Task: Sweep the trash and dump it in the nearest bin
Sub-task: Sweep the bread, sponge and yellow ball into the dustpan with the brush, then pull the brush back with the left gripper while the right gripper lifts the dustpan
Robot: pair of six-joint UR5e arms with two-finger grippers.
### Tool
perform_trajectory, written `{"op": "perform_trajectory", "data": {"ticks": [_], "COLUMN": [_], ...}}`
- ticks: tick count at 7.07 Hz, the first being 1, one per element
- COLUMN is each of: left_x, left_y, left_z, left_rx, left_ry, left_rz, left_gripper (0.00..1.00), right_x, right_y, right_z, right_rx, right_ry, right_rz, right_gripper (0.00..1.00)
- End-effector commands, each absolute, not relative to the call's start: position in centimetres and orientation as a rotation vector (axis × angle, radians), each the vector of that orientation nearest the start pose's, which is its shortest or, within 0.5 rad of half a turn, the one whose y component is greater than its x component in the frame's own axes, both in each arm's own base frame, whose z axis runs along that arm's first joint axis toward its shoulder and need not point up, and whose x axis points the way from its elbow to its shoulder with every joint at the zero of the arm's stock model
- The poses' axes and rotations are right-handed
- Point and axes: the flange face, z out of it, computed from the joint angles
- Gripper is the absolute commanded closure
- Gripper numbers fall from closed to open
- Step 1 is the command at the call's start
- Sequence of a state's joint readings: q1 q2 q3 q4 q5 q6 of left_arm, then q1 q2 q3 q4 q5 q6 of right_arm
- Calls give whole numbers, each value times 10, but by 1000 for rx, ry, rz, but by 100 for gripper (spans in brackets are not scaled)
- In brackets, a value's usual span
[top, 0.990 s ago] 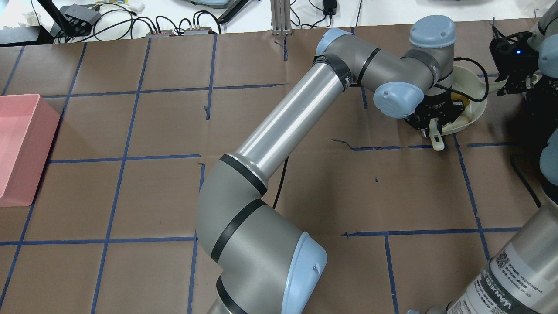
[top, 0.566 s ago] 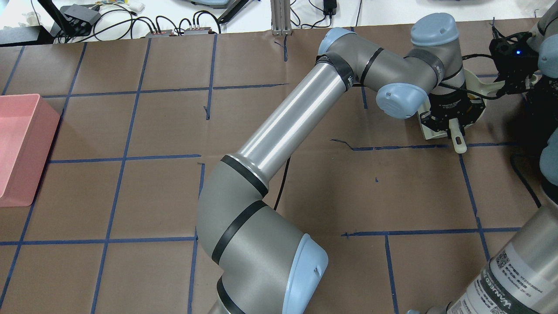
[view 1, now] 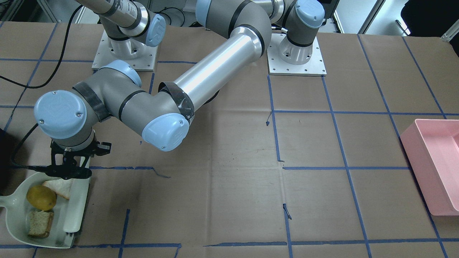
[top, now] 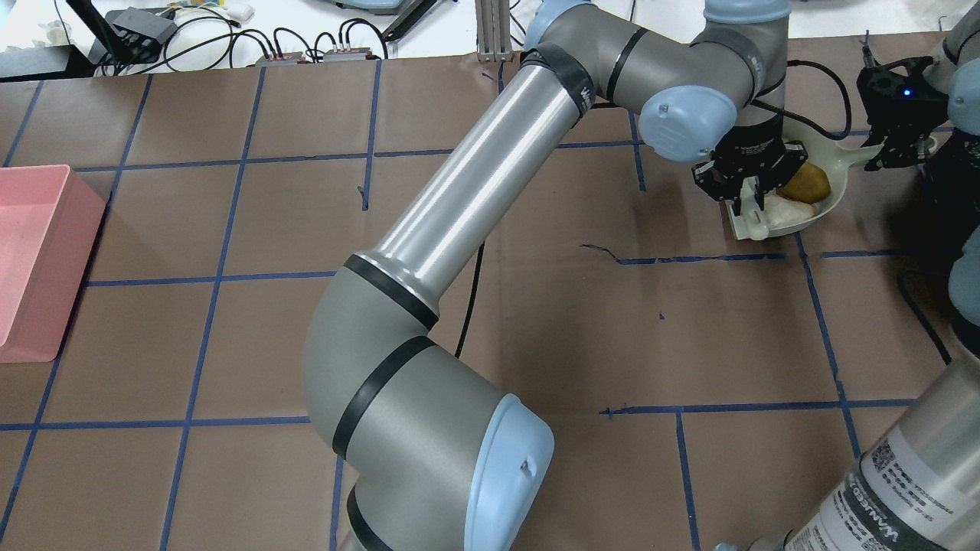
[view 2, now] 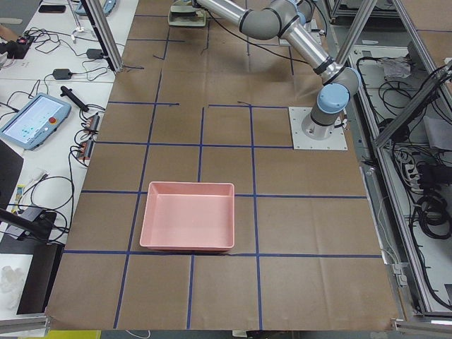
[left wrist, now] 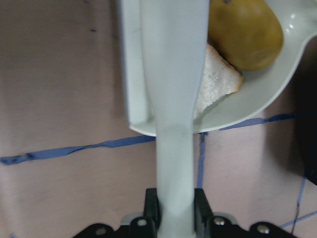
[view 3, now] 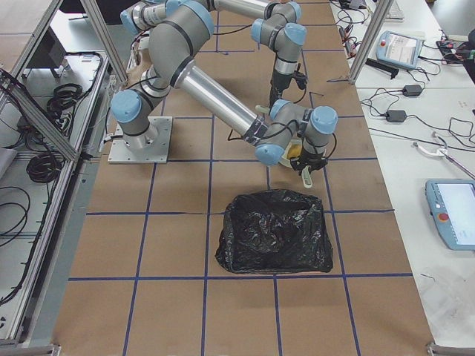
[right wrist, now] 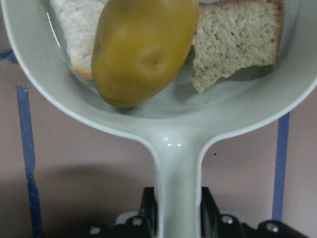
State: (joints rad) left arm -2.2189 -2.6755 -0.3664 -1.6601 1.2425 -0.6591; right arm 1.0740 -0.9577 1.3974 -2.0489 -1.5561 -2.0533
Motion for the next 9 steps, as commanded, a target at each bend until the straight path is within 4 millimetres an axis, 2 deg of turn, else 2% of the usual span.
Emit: {"op": "perform_trajectory", "data": {"ticks": [1, 2, 3, 4, 5, 7, 9], "left_x": [-632, -604, -580, -556, -540, -500, -453], "left_y": [-589, -591, -573, -555, -534, -482, -425], "left_z": [304, 316, 320, 322, 328, 323, 295], "left_rx": [-65, -116, -144, -141, -130, -128, -123], "left_ry": [3301, 3271, 3210, 3138, 3146, 3117, 3107], "left_rz": [398, 425, 452, 402, 361, 349, 278], "left_gripper": [100, 100, 100, 100, 100, 100, 100], "right_x": [-218, -220, -222, -222, -224, -222, -218], "right_y": [-683, -683, -684, -684, -683, -683, -681], "right_z": [250, 249, 250, 251, 252, 260, 272], "right_rx": [-2233, -2235, -2250, -2254, -2260, -2268, -2266], "right_ry": [2267, 2269, 2267, 2269, 2271, 2273, 2280], "right_rz": [-32, -26, -27, -22, 1, -12, -28], "right_gripper": [100, 100, 100, 100, 100, 100, 100]}}
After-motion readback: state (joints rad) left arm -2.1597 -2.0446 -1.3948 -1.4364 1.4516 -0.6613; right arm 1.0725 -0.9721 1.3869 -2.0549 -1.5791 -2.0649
